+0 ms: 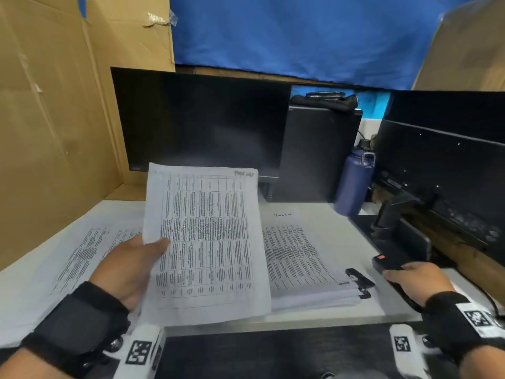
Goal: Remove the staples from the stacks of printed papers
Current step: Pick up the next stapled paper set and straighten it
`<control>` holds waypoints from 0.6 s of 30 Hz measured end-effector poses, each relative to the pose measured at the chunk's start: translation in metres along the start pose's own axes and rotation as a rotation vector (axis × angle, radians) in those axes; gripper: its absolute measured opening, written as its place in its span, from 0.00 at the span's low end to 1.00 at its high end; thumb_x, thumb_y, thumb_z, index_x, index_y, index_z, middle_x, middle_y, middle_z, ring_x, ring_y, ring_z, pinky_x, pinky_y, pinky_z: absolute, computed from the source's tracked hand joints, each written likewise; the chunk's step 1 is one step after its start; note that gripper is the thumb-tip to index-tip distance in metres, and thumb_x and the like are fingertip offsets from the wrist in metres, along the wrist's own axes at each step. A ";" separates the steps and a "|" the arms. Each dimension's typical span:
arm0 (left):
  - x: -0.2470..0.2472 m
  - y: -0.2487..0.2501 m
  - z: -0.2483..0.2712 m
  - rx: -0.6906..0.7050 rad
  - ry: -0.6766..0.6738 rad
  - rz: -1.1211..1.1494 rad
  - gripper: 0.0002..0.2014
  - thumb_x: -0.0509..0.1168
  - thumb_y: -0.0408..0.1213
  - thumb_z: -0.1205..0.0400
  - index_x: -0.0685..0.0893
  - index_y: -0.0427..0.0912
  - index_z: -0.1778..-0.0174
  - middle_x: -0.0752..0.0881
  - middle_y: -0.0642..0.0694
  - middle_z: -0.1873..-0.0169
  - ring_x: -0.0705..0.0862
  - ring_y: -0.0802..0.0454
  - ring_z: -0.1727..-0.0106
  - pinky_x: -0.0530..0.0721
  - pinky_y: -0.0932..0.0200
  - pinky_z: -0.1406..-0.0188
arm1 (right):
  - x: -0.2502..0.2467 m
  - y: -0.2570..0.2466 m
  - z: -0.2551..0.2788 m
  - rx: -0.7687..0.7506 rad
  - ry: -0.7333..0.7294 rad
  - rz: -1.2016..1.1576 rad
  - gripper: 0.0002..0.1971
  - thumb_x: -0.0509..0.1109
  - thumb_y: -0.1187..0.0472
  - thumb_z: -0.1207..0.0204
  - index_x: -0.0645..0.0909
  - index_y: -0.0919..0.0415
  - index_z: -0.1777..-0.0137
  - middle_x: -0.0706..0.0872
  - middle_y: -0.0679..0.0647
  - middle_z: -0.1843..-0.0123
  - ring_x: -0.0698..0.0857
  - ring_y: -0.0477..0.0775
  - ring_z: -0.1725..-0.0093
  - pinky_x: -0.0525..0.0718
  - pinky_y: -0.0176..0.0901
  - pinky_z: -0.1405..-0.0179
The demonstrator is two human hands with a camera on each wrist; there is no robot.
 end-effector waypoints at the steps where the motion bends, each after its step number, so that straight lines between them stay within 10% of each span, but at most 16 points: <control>1: 0.000 -0.005 -0.004 -0.027 -0.005 0.051 0.11 0.64 0.37 0.11 0.87 0.42 0.36 0.91 0.36 0.38 0.90 0.35 0.37 0.79 0.28 0.28 | 0.002 0.002 -0.001 -0.011 0.011 0.035 0.18 0.78 0.46 0.27 0.87 0.61 0.66 0.90 0.60 0.64 0.88 0.63 0.60 0.84 0.53 0.54; 10: 0.115 -0.037 -0.038 -0.329 -0.217 0.248 0.14 0.62 0.26 0.15 0.84 0.33 0.34 0.91 0.30 0.40 0.88 0.28 0.37 0.80 0.26 0.30 | 0.017 0.018 -0.021 -0.005 0.015 0.199 0.19 0.72 0.39 0.26 0.88 0.56 0.55 0.90 0.57 0.56 0.87 0.61 0.55 0.83 0.51 0.46; 15: 0.172 -0.045 -0.064 -0.194 -0.138 -0.237 0.23 0.69 0.29 0.18 0.79 0.32 0.26 0.83 0.34 0.29 0.83 0.45 0.43 0.83 0.45 0.31 | 0.021 0.024 -0.018 0.010 0.046 0.140 0.18 0.72 0.41 0.25 0.88 0.56 0.51 0.89 0.55 0.58 0.86 0.59 0.57 0.81 0.50 0.48; 18: 0.189 -0.032 -0.054 -0.095 -0.248 -0.890 0.22 0.70 0.39 0.15 0.81 0.34 0.26 0.84 0.38 0.28 0.84 0.42 0.30 0.77 0.54 0.25 | 0.023 0.026 -0.018 0.008 0.045 0.120 0.18 0.71 0.42 0.23 0.87 0.56 0.47 0.89 0.55 0.57 0.85 0.59 0.55 0.80 0.49 0.47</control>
Point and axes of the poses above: each hand's wrist, its own z-axis away from the middle knuckle, its own x-axis out of the palm, y = z × x, the point moved 3 cm from there along -z, towards the middle knuckle
